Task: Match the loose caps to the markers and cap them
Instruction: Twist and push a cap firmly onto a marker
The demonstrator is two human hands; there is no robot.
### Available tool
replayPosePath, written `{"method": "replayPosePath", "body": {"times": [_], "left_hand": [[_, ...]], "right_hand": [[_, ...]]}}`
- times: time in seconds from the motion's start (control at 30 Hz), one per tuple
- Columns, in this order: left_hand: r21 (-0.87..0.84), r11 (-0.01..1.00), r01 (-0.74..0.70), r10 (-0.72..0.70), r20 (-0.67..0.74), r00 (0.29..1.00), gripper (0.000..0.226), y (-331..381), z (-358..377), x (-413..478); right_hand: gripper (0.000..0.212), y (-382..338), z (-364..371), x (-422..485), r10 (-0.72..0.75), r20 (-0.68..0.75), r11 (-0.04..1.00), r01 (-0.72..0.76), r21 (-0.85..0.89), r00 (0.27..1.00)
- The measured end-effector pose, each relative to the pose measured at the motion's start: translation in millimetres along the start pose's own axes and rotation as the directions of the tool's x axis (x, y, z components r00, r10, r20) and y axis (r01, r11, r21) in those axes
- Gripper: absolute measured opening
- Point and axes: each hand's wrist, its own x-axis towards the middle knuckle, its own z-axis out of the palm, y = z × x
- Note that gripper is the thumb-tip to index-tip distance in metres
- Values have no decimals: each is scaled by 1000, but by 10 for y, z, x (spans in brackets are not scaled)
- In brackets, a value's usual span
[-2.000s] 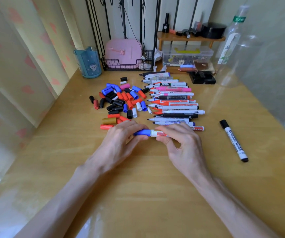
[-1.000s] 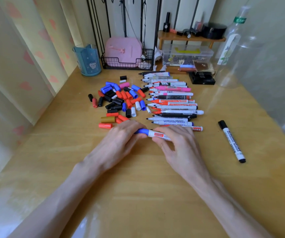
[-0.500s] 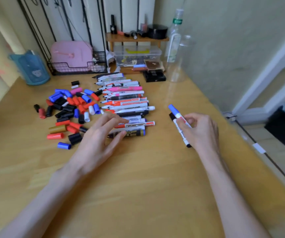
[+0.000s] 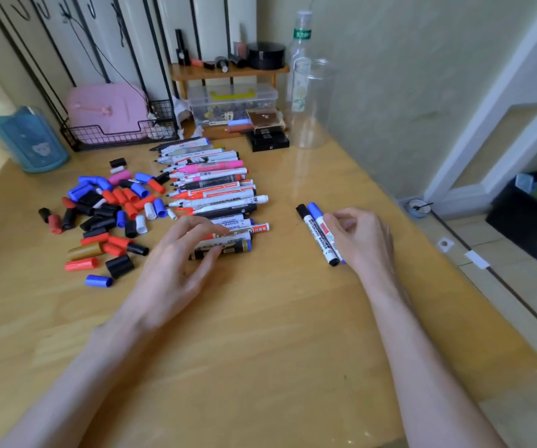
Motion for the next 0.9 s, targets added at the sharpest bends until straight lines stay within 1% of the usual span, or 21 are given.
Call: {"method": "replayPosePath", "body": {"times": [0.1, 0.13, 0.2, 0.23, 0.3, 0.37, 0.43, 0.53, 0.67, 0.73, 0.8, 0.9], "left_hand": [[11, 1000, 21, -20, -23, 1000, 24, -49, -95, -47], [12, 999, 32, -32, -29, 999, 25, -77, -132, -72], [14, 999, 51, -50, -42, 998, 25, -143, -220, -129], [14, 998, 62, -61, -48, 997, 25, -182, -269, -157], [14, 996, 88, -87, -56, 995, 24, -252, -375, -222], [23, 994, 104, -102, -71, 992, 23, -322, -481, -291], [34, 991, 133, -129, -106, 986, 24, -398, -584, -364], [37, 984, 173, -165, -158, 973, 24, -537, -756, -465], [15, 980, 197, -188, -238, 953, 25, -714, -972, -605], [1, 975, 223, -215, -261, 941, 27, -788, -1032, -652], [15, 970, 244, -232, -260, 937, 29, -846, -1082, -683], [38, 966, 255, -241, -222, 945, 25, -889, -1178, -714]], "right_hand": [[21, -64, 72, -22, -116, -54, 993, 117, 21, 992], [18, -114, 109, -39, -164, -40, 985, 166, 55, 986], [18, -249, 196, -100, -283, 32, 951, 275, 142, 959], [20, -331, 239, -146, -354, 76, 925, 338, 171, 932], [21, -498, 333, -247, -503, 158, 861, 476, 180, 850], [24, -656, 418, -333, -595, 246, 804, 566, 182, 765], [27, -767, 501, -395, -629, 331, 774, 610, 173, 704], [31, -837, 615, -447, -643, 408, 744, 654, 134, 648], [34, -881, 629, -482, -660, 418, 721, 684, 115, 625], [35, -918, 631, -484, -656, 437, 708, 702, 74, 615], [31, -978, 653, -490, -646, 471, 694, 719, 34, 601], [22, -1074, 699, -498, -640, 501, 687, 726, 33, 583]]}}
